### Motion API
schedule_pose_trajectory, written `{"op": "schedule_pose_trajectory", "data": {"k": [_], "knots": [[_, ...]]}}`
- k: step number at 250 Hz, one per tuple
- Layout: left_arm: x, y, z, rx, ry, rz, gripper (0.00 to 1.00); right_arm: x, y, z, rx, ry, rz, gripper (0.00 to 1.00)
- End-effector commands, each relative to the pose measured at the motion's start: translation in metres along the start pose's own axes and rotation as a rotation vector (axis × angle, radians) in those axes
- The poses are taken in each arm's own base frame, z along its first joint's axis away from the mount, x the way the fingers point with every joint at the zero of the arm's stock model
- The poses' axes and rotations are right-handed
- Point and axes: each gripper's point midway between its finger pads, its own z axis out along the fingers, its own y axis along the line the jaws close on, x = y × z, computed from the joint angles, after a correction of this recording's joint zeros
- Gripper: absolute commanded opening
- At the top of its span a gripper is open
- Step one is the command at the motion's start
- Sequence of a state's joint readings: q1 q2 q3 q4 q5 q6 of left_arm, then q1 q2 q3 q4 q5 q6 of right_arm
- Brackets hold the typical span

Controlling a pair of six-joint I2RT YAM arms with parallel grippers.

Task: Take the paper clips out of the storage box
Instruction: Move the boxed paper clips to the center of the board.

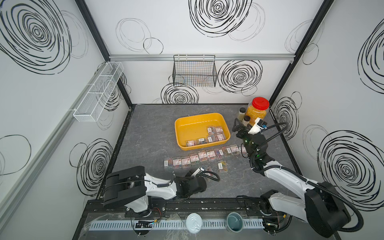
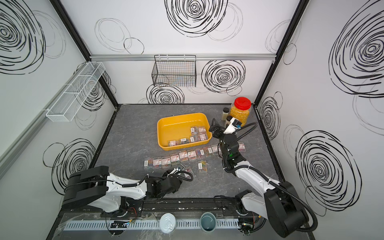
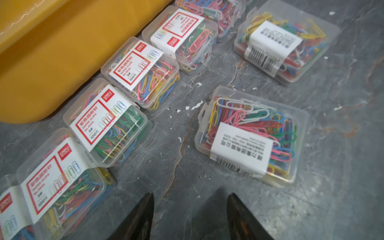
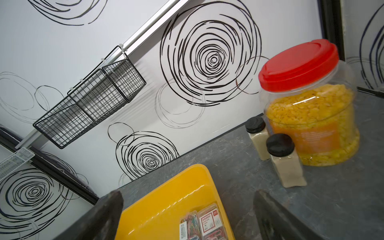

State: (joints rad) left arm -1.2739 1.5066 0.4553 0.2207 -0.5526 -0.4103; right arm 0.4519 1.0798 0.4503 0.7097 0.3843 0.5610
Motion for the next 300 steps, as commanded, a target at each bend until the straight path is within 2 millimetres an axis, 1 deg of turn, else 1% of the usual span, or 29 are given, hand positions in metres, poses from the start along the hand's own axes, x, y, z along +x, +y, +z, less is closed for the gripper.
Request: {"op": "schedule_pose_trajectory", "data": {"k": [1,16,41,60,61,64,67,82,118,184,221,250,300], "knots": [[-0.027,-0.005,0.003,-0.003,-0.067,-0.056,0.58,-0.001,-0.014,-0.015,0.044,0.0,-0.004,1.0],[-0.029,-0.005,0.005,-0.017,-0.067,-0.055,0.58,0.0,-0.012,-0.019,0.021,0.012,0.004,1.0],[-0.035,-0.006,0.01,-0.031,-0.064,-0.057,0.58,0.005,-0.001,-0.02,-0.035,0.04,0.015,1.0],[-0.04,-0.011,0.012,-0.023,-0.065,-0.06,0.58,0.006,0.003,-0.022,-0.048,0.044,0.021,1.0],[-0.042,-0.012,0.012,-0.021,-0.07,-0.062,0.58,0.006,0.003,-0.022,-0.048,0.045,0.021,1.0],[-0.04,-0.012,0.012,-0.02,-0.065,-0.058,0.58,0.006,0.003,-0.022,-0.048,0.046,0.02,1.0],[-0.043,-0.013,0.011,-0.017,-0.071,-0.062,0.58,0.006,0.003,-0.022,-0.048,0.044,0.022,1.0],[-0.044,-0.015,0.013,-0.014,-0.066,-0.059,0.58,0.006,0.005,-0.023,-0.051,0.048,0.026,1.0],[-0.045,-0.018,0.017,-0.018,-0.064,-0.058,0.57,0.011,0.001,-0.026,-0.037,0.064,0.036,1.0],[-0.045,-0.011,0.028,-0.045,-0.044,-0.067,0.56,0.019,-0.012,-0.035,-0.009,0.08,0.046,1.0],[-0.049,-0.016,0.027,-0.017,-0.051,-0.078,0.57,0.021,-0.014,-0.038,-0.006,0.081,0.049,1.0],[-0.053,-0.021,0.027,0.002,-0.052,-0.076,0.58,0.026,-0.016,-0.038,0.0,0.091,0.044,1.0],[-0.056,-0.029,0.024,0.026,-0.059,-0.069,0.59,0.035,-0.014,-0.038,-0.001,0.1,0.033,1.0]]}}
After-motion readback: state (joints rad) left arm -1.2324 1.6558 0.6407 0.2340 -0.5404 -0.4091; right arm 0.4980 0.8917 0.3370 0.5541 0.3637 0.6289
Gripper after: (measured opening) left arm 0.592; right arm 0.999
